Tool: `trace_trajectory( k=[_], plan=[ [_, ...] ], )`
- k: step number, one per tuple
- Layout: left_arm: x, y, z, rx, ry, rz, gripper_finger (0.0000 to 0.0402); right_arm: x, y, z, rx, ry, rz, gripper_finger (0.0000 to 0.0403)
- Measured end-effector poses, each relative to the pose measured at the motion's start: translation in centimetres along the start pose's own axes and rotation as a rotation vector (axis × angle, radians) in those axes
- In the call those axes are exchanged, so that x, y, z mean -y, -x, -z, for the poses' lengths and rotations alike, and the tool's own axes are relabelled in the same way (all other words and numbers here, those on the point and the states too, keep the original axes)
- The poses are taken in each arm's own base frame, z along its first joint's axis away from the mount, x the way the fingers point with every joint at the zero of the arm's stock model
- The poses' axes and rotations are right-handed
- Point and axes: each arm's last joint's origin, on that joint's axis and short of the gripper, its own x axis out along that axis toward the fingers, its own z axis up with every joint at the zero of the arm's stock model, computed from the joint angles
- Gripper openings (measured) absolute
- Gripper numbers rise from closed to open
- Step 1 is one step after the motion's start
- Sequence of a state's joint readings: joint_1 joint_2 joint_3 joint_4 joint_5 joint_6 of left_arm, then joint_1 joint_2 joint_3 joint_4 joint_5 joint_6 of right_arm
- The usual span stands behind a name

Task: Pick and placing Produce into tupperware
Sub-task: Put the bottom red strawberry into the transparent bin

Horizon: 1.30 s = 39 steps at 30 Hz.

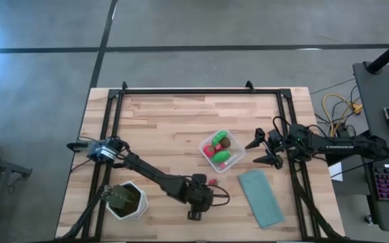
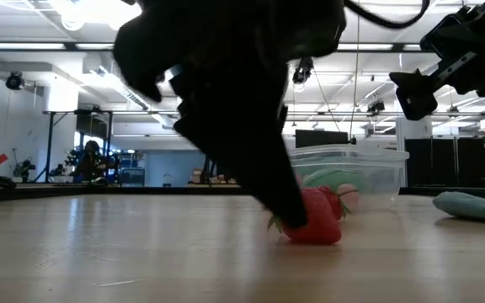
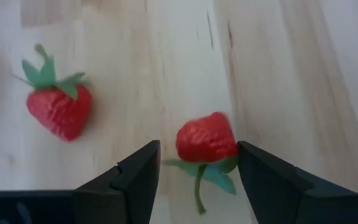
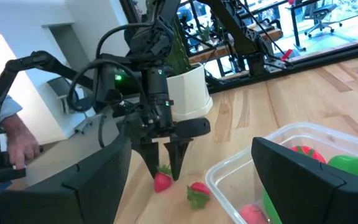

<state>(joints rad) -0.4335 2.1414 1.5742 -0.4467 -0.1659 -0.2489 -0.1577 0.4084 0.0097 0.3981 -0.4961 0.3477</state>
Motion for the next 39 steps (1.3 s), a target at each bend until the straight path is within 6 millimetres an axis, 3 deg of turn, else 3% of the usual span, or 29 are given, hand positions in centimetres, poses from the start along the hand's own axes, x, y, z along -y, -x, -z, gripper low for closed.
trace_trajectory(
  k=[13, 24, 30, 34, 39],
  plan=[
    [0.0, -0.5, 0.4, 0.020, 0.006, 0.008, 0.0195, 0.0, 0.0, 0.0, 0.000, 0.000, 0.000, 0.0325],
    [-0.1, -0.7, 0.6, 0.023, 0.003, 0.007, 0.0138, 0.0, 0.0, 0.0, 0.000, 0.000, 0.000, 0.0325],
    [-0.3, -0.6, 0.5, 0.017, 0.005, 0.003, 0.0133, 0.0, 0.0, 0.0, 0.000, 0.000, 0.000, 0.0325],
    [-0.6, 0.9, -0.3, -0.020, 0.002, -0.012, 0.0132, 0.0, 0.0, 0.0, 0.000, 0.000, 0.000, 0.0325],
    [-2.8, 4.8, -2.2, -0.017, 0.029, -0.123, 0.0132, 0.0, 0.0, 0.0, -0.001, 0.000, 0.000, 0.0325]
  ],
)
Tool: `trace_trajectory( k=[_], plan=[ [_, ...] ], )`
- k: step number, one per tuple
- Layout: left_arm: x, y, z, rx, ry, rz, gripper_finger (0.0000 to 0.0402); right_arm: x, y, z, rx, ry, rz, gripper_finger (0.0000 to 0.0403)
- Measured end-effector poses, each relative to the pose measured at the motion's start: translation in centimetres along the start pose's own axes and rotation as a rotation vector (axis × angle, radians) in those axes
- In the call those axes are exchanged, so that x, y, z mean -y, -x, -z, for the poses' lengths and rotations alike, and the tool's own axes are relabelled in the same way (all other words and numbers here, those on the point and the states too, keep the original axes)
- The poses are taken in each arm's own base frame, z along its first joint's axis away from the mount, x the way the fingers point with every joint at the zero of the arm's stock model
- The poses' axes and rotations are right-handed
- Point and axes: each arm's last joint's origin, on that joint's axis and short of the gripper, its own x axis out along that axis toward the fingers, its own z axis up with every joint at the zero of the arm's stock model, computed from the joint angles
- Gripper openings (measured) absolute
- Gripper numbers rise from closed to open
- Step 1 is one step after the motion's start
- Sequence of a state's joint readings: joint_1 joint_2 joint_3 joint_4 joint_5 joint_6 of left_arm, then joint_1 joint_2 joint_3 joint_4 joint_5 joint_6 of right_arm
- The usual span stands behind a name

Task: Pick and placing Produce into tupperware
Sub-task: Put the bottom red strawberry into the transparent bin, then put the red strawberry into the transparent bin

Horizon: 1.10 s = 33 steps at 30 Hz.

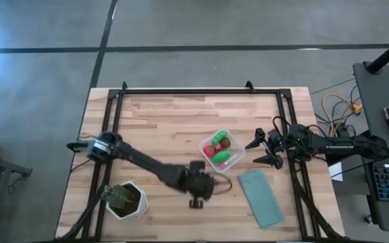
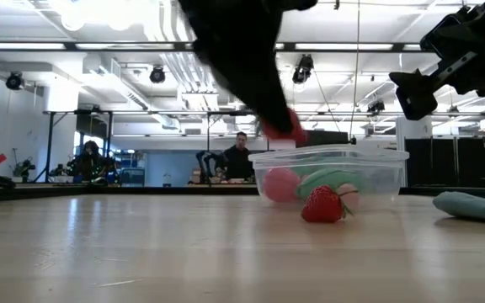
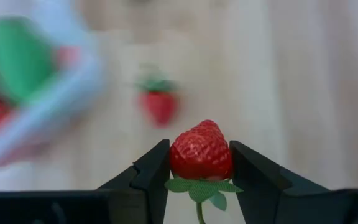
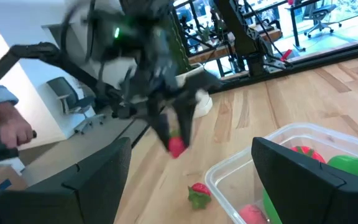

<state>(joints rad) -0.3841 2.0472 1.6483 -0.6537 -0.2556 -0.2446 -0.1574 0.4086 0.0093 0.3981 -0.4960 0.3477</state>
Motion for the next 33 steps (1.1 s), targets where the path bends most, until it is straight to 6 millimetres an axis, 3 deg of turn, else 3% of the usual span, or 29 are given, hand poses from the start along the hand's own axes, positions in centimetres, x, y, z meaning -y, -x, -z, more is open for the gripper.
trace_trajectory(
  k=[6, 11, 15, 20, 28, 31, 33],
  plan=[
    [-6.7, 2.5, -2.2, 0.078, 0.062, -0.123, 0.0131, 0.0, 0.0, 0.0, 0.000, 0.000, 0.000, 0.0325],
    [-13.2, 1.6, -2.4, 0.048, 0.119, -0.199, 0.0131, 0.0, 0.0, 0.0, 0.000, 0.000, 0.000, 0.0325],
    [-17.1, 0.9, -2.1, 0.032, 0.200, -0.111, 0.0137, 0.0, 0.0, 0.0, 0.001, 0.000, 0.000, 0.0325],
    [-18.4, -0.6, -1.4, 0.007, 0.230, -0.055, 0.0178, 0.0, 0.0, 0.0, 0.001, 0.000, 0.000, 0.0325],
    [-17.8, -0.8, -1.7, 0.030, 0.304, 0.113, 0.0253, 0.0, 0.0, 0.0, 0.001, 0.000, 0.000, 0.0325],
    [-17.2, 0.4, -2.0, 0.035, 0.396, 0.166, 0.0259, 0.0, 0.0, 0.0, 0.001, 0.000, 0.000, 0.0325],
    [-16.8, 2.2, -2.6, 0.082, 0.437, 0.178, 0.0259, 0.0, 0.0, 0.0, 0.000, 0.000, 0.000, 0.0325]
  ],
)
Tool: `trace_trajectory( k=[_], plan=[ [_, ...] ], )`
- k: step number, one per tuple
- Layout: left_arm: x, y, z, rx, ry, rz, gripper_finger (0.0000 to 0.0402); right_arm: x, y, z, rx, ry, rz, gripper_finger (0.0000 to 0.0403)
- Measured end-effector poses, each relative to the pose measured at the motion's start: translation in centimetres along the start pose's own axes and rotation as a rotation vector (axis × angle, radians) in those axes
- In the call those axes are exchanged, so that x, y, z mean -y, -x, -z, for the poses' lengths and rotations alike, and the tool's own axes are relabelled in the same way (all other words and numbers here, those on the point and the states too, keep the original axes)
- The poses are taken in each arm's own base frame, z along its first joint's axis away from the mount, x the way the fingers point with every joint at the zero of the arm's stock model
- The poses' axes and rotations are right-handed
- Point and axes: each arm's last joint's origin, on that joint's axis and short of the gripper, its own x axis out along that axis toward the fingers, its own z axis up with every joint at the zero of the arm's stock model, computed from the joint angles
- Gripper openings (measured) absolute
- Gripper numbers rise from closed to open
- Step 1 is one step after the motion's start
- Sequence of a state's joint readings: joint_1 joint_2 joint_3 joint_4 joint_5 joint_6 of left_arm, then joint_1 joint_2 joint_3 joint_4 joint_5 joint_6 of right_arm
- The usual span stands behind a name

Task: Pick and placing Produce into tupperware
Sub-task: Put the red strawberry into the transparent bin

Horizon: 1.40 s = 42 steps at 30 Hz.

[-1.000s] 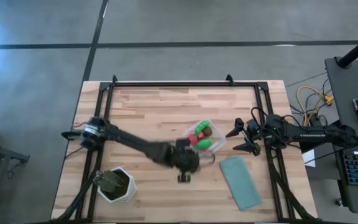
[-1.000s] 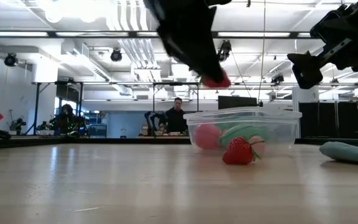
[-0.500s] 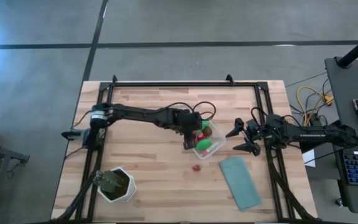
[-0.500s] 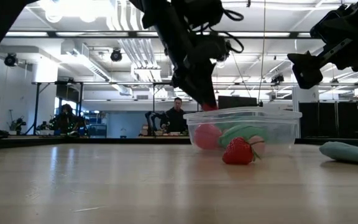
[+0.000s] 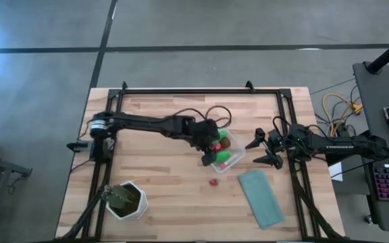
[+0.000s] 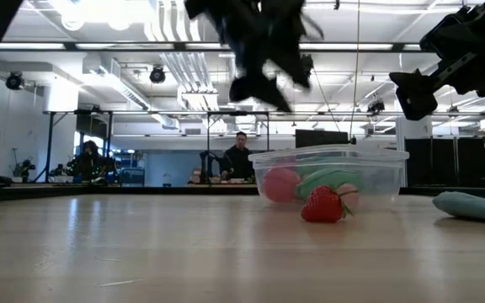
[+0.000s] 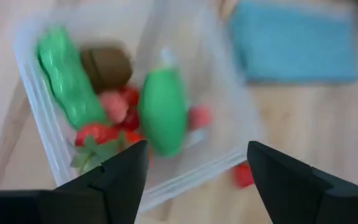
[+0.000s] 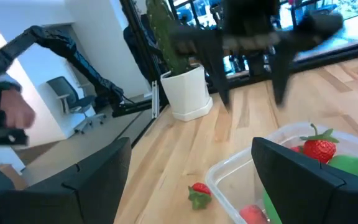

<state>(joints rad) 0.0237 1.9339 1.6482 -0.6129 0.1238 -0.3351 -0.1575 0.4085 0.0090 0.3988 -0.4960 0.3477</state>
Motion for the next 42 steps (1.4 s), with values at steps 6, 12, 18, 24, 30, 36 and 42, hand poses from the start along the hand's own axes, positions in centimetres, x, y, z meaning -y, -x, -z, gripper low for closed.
trace_trajectory(
  k=[6, 12, 18, 24, 30, 36, 42],
  plan=[
    [3.0, 6.7, -1.0, 0.204, 0.097, 0.038, 0.0249, 0.1, 0.0, 0.0, 0.008, 0.189, 0.028, 0.0325],
    [3.9, 13.7, -1.4, 0.407, 0.216, 0.080, 0.0246, -0.2, 0.0, -0.7, 0.076, 0.220, 0.012, 0.0325],
    [4.3, 17.8, -0.5, 0.476, 0.211, 0.127, 0.0246, -0.8, 0.3, -2.6, 0.274, -0.171, -0.040, 0.0325],
    [3.6, 18.3, 0.3, 0.474, 0.180, 0.075, 0.0246, -1.0, -0.1, -4.8, 0.370, -0.449, -0.031, 0.0325],
    [3.1, 17.7, 1.6, 0.365, 0.164, 0.024, 0.0246, -2.7, 0.4, -10.4, 0.617, -0.346, 0.011, 0.0325],
    [2.4, 18.5, 3.5, 0.290, 0.141, -0.015, 0.0246, -4.9, 1.3, -16.4, 0.763, -0.269, 0.095, 0.0325],
    [2.0, 20.8, 5.0, 0.330, 0.059, -0.020, 0.0246, -3.2, -1.9, -16.7, 0.071, -0.396, 0.541, 0.0324]
  ],
)
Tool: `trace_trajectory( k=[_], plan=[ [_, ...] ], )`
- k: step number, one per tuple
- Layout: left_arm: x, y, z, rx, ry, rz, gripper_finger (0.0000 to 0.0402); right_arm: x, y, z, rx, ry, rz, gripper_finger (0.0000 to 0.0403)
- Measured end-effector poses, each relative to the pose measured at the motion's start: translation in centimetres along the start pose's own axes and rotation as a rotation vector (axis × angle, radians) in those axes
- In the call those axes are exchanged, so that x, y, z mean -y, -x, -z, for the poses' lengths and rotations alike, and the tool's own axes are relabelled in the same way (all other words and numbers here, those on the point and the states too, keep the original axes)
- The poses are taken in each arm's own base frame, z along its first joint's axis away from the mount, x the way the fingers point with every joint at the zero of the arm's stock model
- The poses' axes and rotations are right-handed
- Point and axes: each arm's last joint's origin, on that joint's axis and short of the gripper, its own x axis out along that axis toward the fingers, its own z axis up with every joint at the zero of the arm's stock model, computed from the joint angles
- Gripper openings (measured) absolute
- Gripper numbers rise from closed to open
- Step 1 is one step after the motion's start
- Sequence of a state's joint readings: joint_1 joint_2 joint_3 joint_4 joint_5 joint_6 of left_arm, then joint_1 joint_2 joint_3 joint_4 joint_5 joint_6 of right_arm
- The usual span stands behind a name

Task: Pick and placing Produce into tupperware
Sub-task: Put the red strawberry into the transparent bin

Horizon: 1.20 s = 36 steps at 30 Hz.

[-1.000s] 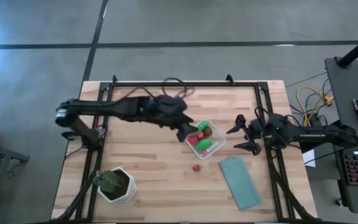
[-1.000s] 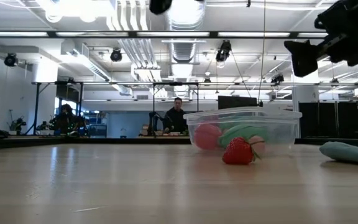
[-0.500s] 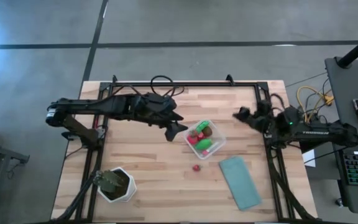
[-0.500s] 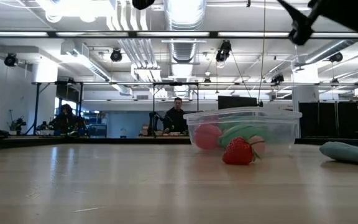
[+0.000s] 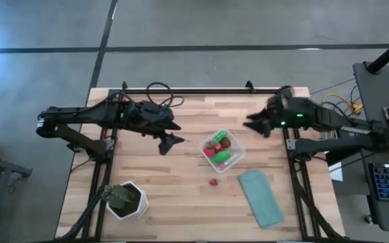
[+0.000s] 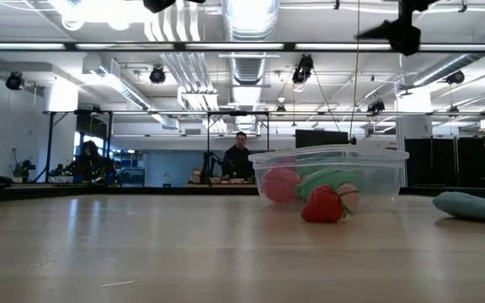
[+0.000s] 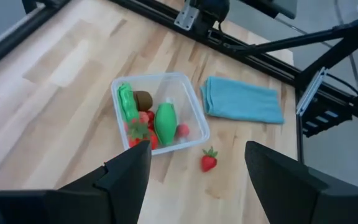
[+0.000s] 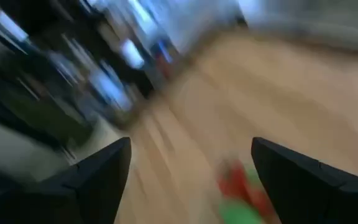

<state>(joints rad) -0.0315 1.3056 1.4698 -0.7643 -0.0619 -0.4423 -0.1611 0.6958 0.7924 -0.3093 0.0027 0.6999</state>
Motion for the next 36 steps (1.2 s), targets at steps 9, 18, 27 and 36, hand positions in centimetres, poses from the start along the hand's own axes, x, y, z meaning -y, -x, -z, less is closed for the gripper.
trace_trajectory(
  k=[9, 18, 27, 36],
  plan=[
    [-1.4, 2.6, 2.2, 0.032, -0.038, -0.034, 0.0246, -2.9, -6.3, 3.3, -0.700, 0.279, 0.312, 0.0306],
    [-3.3, 3.1, 6.1, -0.018, -0.009, -0.059, 0.0246, -6.6, -9.5, 10.1, -1.015, 0.598, 0.276, 0.0286],
    [-4.5, 2.7, 8.9, -0.064, -0.037, -0.079, 0.0246, -9.2, -12.0, 17.4, -1.105, 0.733, 0.248, 0.0282],
    [-4.8, 2.1, 9.4, -0.090, -0.039, -0.082, 0.0246, -10.8, -16.1, 19.3, -1.045, 0.722, 0.199, 0.0251]
  ],
)
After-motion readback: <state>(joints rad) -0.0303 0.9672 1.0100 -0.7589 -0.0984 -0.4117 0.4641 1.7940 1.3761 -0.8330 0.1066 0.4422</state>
